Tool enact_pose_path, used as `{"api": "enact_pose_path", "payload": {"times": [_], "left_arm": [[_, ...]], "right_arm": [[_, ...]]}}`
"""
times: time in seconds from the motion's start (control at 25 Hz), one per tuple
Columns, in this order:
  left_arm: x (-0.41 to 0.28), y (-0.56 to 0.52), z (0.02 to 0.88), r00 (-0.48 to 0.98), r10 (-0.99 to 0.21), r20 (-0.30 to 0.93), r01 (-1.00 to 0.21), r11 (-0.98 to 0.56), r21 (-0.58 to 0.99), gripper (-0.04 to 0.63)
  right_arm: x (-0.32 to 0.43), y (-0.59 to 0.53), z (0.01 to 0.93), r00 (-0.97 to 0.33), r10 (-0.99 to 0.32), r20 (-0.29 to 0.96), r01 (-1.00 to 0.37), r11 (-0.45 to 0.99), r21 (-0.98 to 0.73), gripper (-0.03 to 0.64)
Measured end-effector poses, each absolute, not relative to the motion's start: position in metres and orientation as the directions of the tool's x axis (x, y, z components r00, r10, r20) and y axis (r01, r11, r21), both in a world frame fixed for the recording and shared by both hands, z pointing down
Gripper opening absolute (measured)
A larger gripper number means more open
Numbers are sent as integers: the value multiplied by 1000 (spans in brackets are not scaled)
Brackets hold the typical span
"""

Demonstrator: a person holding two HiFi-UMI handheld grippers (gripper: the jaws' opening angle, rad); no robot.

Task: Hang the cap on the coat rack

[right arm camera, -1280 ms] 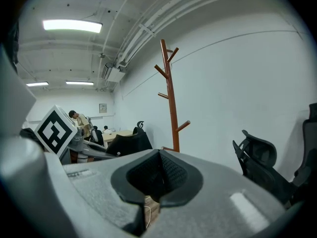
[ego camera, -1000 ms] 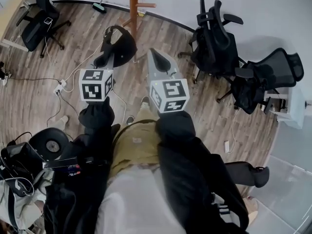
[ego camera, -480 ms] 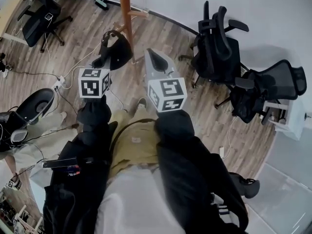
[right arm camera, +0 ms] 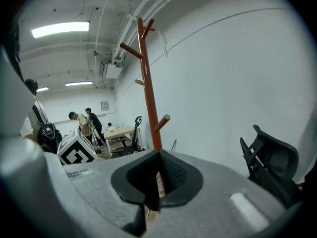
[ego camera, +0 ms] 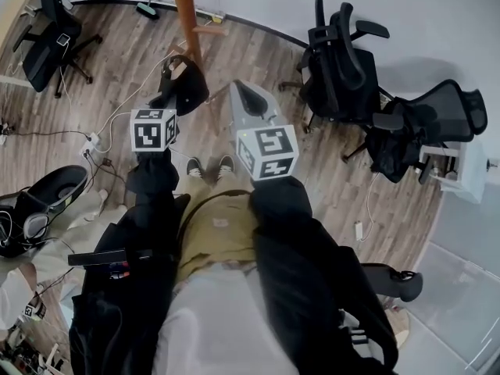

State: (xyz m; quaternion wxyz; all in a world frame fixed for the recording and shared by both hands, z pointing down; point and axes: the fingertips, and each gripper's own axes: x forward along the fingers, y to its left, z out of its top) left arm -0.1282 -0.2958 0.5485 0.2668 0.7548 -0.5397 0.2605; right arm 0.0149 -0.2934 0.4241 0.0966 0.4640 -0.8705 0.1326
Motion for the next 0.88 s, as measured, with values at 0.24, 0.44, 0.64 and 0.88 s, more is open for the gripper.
{"api": "enact_pose_path", "payload": {"times": [0.24,0.44,0.64,0.88], "left_arm": [[-122,-302,565,313,-644,698,-944,-292,154,2],[-114,-307,562,372,-639,673,-925,-319,208,61],[-114,-314,544,408,-661,629,-910,-352,221,159],[-127,-322,501,411,-725,552,-910,-361,204,144]], "right_arm": [[20,-295,425,-521,-799,302,-853,504,-137,-2],[21,-299,422,-507,-809,299,-861,491,-131,-2],[10,-308,419,-518,-805,290,-854,502,-132,-2],[-14,-316,406,-551,-795,254,-834,537,-126,-2]]}}
